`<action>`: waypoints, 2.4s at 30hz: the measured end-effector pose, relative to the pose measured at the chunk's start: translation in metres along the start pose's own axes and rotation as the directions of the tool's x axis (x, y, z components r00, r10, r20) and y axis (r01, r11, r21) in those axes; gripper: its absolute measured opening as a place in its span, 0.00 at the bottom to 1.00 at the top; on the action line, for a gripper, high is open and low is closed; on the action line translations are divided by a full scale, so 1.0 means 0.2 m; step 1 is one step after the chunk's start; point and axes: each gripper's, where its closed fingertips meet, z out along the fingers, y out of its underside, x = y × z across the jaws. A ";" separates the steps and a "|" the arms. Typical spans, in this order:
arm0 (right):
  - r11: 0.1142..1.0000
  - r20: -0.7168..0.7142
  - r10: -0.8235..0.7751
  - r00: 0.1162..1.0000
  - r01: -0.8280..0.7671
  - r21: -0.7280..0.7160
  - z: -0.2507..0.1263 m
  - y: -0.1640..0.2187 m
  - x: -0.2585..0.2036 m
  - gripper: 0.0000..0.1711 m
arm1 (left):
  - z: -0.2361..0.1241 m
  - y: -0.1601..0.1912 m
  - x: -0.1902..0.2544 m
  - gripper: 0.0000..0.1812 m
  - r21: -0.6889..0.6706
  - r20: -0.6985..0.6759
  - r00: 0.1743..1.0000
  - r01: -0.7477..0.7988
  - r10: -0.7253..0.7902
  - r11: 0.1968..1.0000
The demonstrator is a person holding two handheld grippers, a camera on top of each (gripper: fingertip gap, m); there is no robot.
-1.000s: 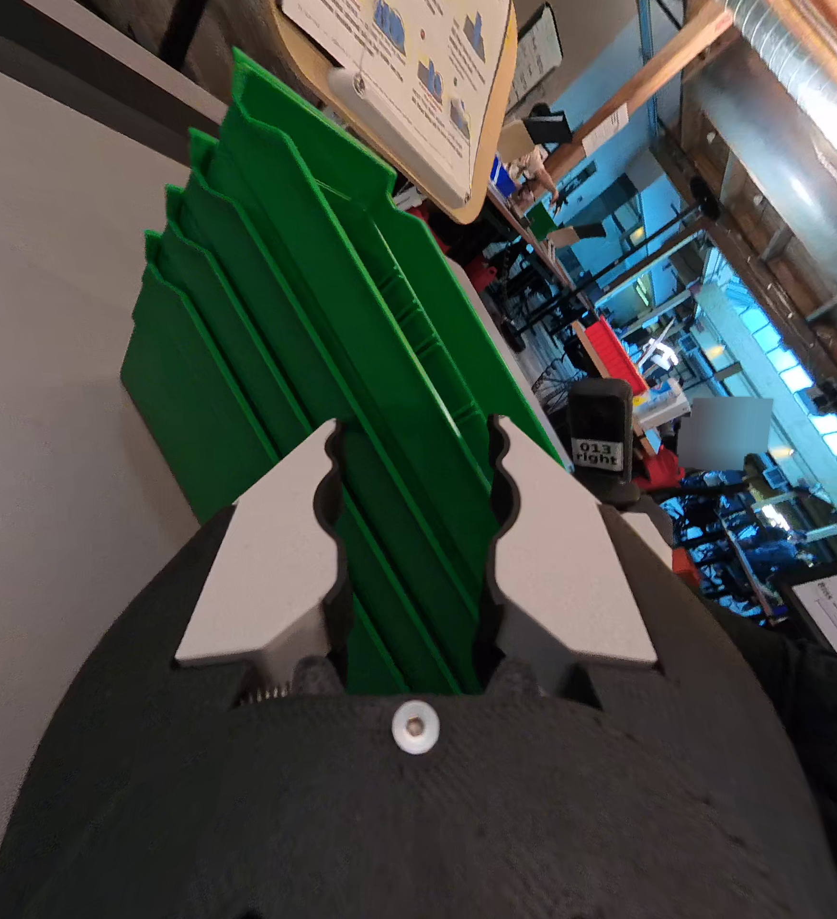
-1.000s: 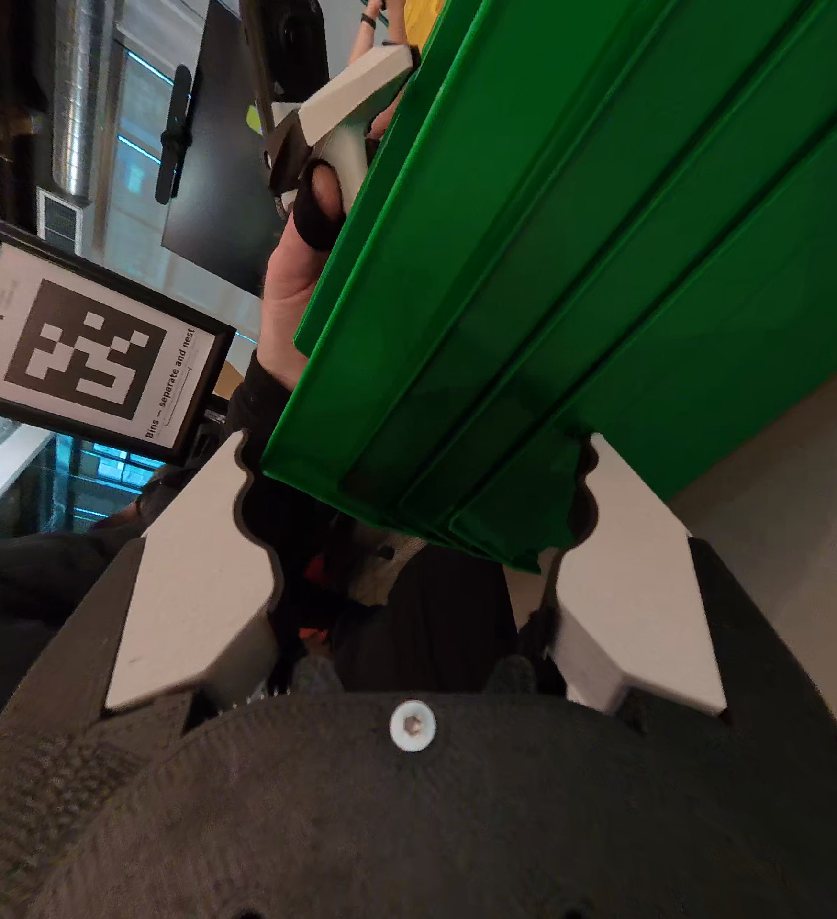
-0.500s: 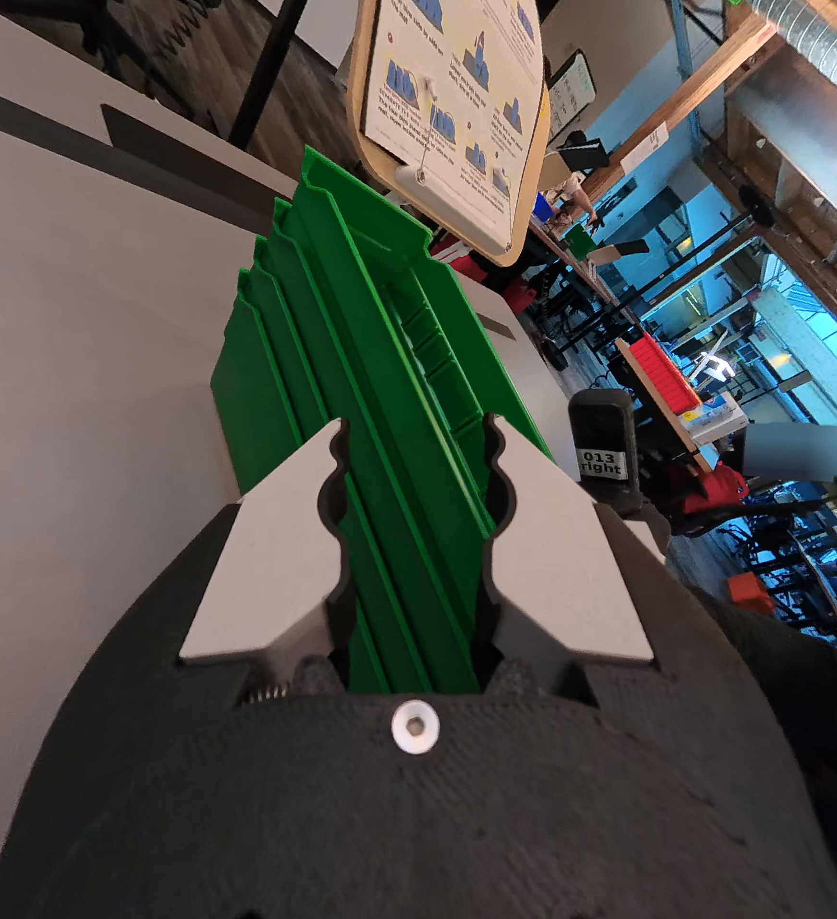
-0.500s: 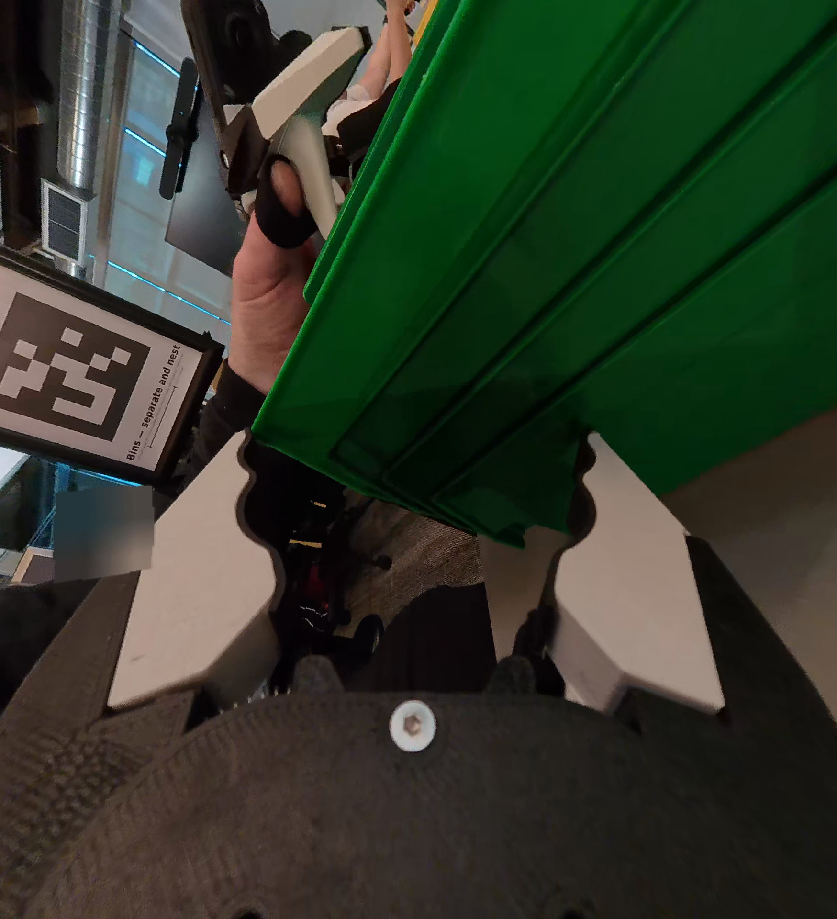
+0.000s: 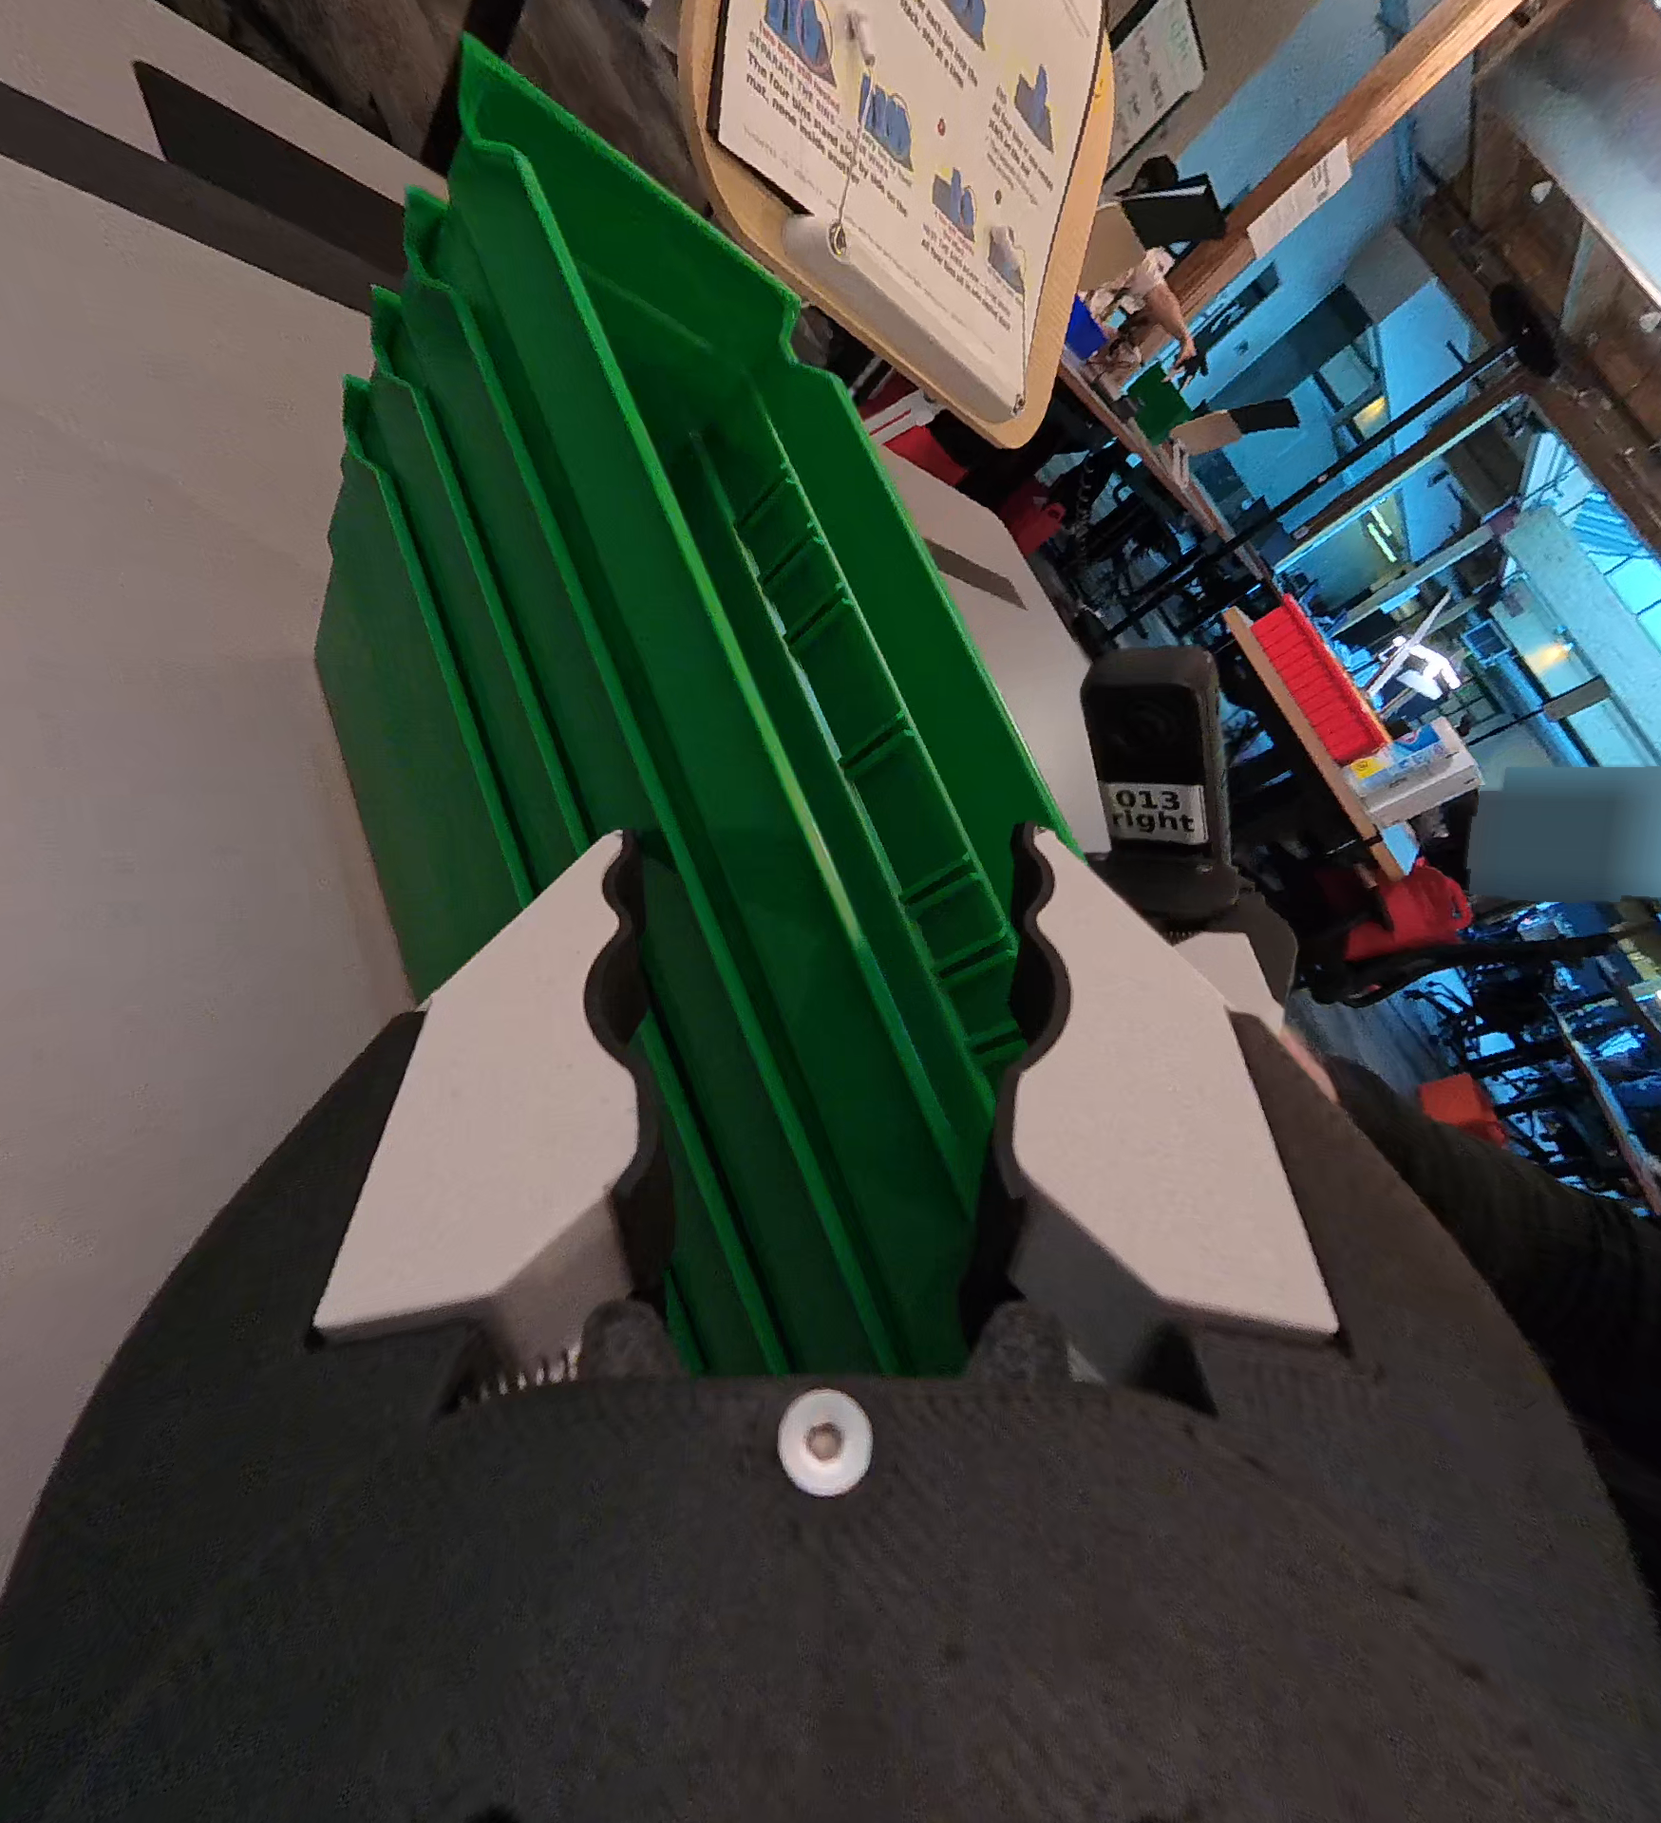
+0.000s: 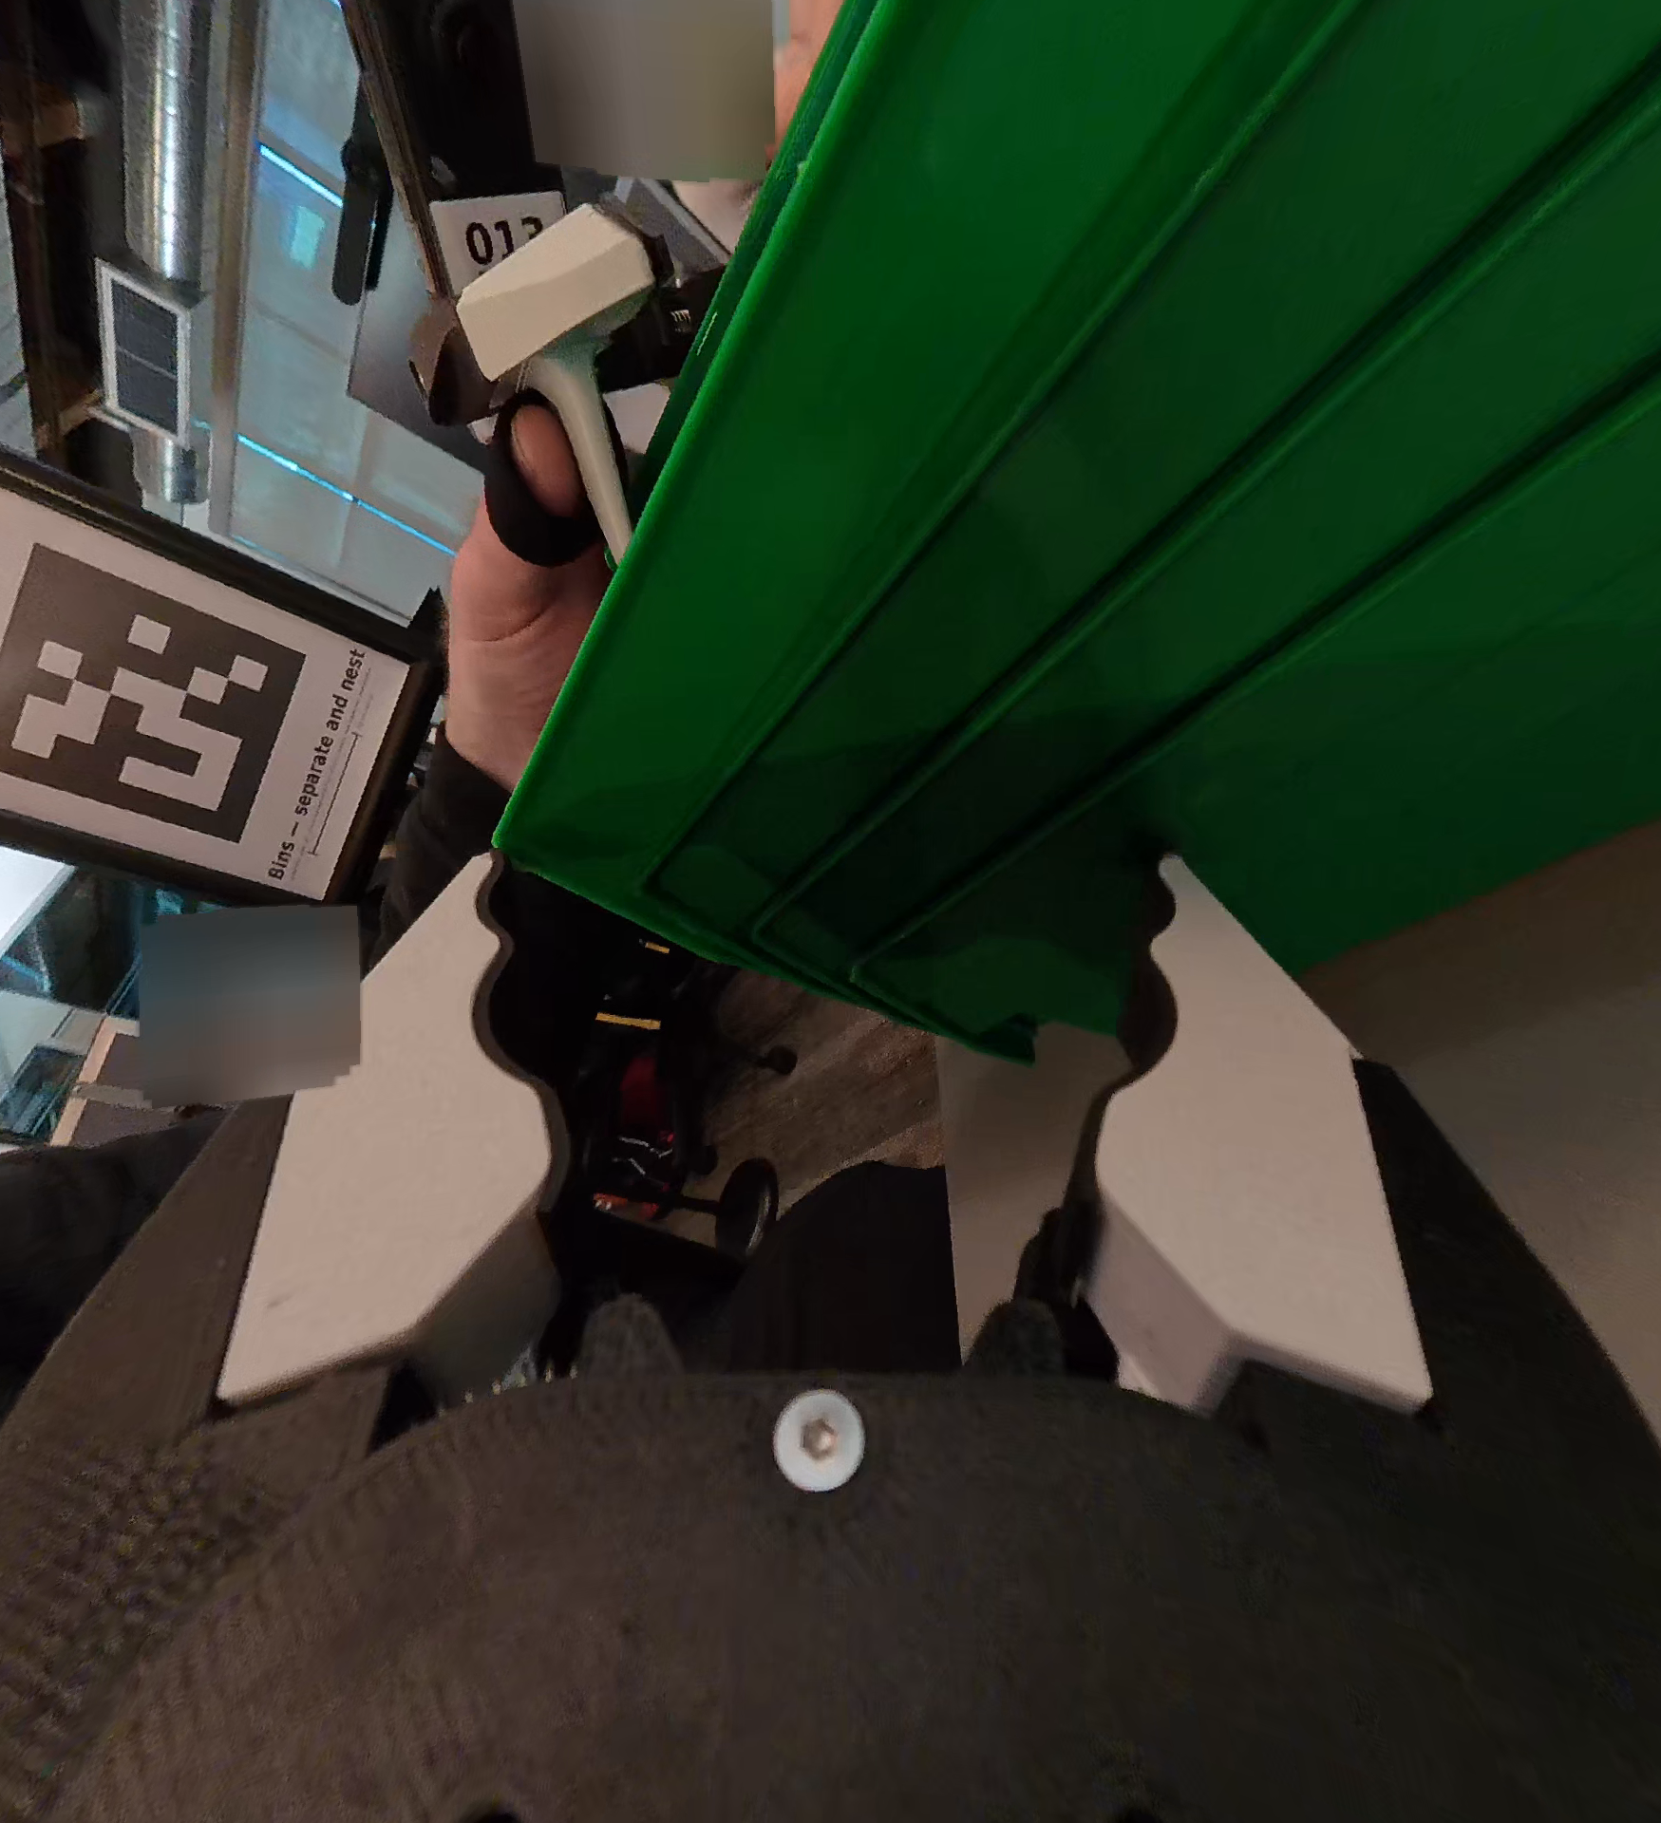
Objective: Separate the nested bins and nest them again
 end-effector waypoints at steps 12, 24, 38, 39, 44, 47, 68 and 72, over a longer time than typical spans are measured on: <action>0.999 0.015 0.030 0.999 -0.030 -0.020 -0.13 0.05 0.02 0.74 | -0.03 -0.03 -0.01 0.42 0.023 0.052 0.998 -0.026 0.025 0.999; 0.999 -0.204 -0.009 0.979 0.018 0.045 -0.68 0.28 0.07 0.70 | -0.02 -0.14 0.19 0.68 -0.171 0.332 0.894 -0.257 0.302 0.951; 0.874 -0.711 -0.431 0.556 0.061 -0.482 -1.29 0.53 0.68 0.60 | 0.27 -0.04 0.14 0.61 -0.446 0.391 0.815 -0.239 0.428 0.862; 0.864 -0.709 -0.450 0.543 0.062 -0.500 -1.29 0.54 0.69 0.59 | 0.28 -0.01 0.12 0.61 -0.467 0.391 0.815 -0.224 0.427 0.855; 0.839 -0.684 -0.530 0.501 0.194 -0.508 -1.28 0.55 0.70 0.60 | 0.31 0.03 0.06 0.66 -0.508 0.419 0.800 -0.185 0.429 0.841; 0.844 -0.684 -0.530 0.502 0.232 -0.483 -1.29 0.54 0.71 0.57 | 0.30 0.00 0.04 0.68 -0.519 0.459 0.764 -0.184 0.454 0.835; 0.855 -0.699 -0.516 0.495 0.244 -0.458 -1.29 0.51 0.72 0.54 | 0.25 -0.01 -0.06 0.66 -0.564 0.525 0.750 -0.047 0.402 0.825; 0.855 -0.699 -0.516 0.496 0.248 -0.455 -1.29 0.51 0.72 0.54 | 0.25 -0.02 -0.06 0.63 -0.544 0.524 0.759 -0.050 0.386 0.837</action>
